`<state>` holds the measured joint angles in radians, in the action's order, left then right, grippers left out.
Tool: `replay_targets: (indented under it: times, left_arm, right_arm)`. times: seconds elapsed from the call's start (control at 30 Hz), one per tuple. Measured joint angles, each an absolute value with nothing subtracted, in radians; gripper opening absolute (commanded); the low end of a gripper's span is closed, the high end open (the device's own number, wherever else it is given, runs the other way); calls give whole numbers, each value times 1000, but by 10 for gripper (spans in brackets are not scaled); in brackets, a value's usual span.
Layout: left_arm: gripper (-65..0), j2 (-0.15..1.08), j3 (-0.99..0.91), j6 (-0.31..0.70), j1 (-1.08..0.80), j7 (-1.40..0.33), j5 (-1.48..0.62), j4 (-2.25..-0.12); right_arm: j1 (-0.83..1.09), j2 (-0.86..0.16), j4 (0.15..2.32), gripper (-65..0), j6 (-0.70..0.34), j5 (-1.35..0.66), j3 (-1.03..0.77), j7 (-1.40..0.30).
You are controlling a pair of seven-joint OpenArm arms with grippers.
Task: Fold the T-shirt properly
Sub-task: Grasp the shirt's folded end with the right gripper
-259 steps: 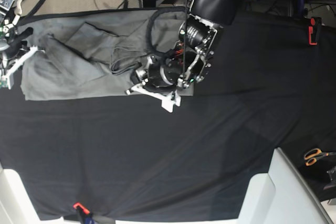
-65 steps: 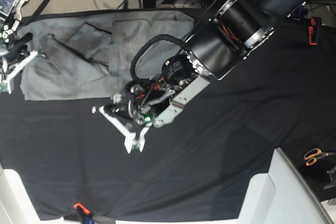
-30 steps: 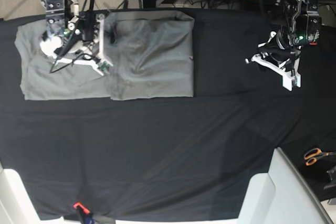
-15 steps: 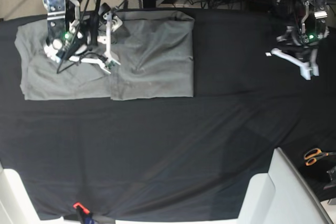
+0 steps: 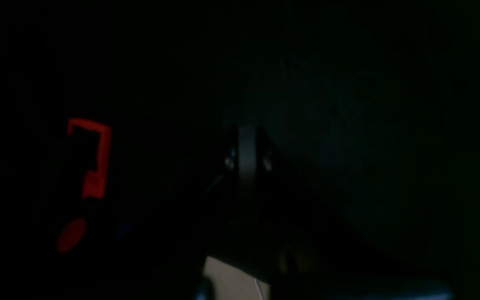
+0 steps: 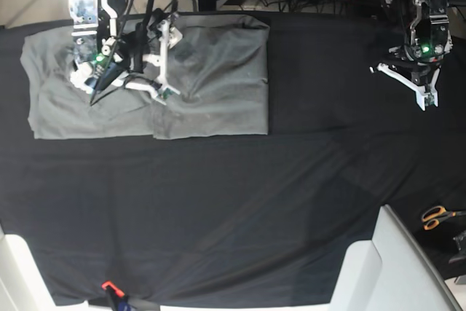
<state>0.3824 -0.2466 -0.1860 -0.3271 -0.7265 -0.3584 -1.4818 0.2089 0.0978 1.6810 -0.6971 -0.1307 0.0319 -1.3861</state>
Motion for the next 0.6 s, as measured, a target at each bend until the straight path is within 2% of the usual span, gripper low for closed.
replay_targets:
  times: [0.17, 0.6]
  left_arm:
    - [-650, 383, -245, -186, -327, -726, -355, -1482]
    - [-650, 383, -245, -186, -333, -726, -355, -1481]
  right_arm:
    - [209, 100, 1615, -224, -697, -128, 32, -1330]
    - [175, 100, 1601, -228, -697, -128, 32, -1331]
